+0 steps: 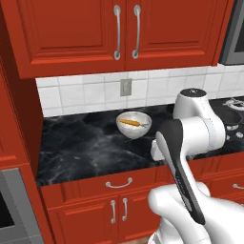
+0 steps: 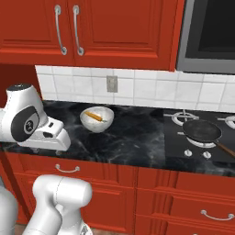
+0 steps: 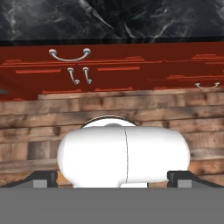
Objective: Place the shrimp on the plate and place the carrot on the same plate.
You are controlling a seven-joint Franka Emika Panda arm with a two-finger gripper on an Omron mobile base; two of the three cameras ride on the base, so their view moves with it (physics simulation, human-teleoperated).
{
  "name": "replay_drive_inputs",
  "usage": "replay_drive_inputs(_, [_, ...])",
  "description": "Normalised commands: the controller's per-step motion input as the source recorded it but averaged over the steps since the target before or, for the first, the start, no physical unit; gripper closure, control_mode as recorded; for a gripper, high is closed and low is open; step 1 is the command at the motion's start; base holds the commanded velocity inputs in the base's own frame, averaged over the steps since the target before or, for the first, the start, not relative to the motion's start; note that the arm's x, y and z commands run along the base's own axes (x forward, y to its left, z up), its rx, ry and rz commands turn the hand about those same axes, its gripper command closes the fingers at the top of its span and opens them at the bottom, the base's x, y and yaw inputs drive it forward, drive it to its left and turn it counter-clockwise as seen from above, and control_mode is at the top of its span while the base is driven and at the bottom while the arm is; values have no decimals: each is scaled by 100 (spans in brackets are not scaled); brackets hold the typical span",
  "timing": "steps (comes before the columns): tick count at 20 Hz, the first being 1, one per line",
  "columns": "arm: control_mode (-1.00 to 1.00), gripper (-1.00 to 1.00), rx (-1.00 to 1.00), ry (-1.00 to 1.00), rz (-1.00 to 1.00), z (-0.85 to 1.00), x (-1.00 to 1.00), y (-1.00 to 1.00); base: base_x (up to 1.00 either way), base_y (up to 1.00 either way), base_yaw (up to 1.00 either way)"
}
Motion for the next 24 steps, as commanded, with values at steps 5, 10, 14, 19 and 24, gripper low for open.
replay_drive_inputs(5, [100, -100, 0, 0, 0, 0, 0, 0, 38, -50, 0])
replay_drive_inputs(10, [100, -100, 0, 0, 0, 0, 0, 0, 12, -39, 0])
replay_drive_inputs(14, [100, -100, 0, 0, 0, 0, 0, 0, 28, 18, -2])
replay_drive_inputs(19, [100, -100, 0, 0, 0, 0, 0, 0, 29, 50, -2])
replay_drive_inputs(24, [100, -100, 0, 0, 0, 0, 0, 0, 32, 62, -1])
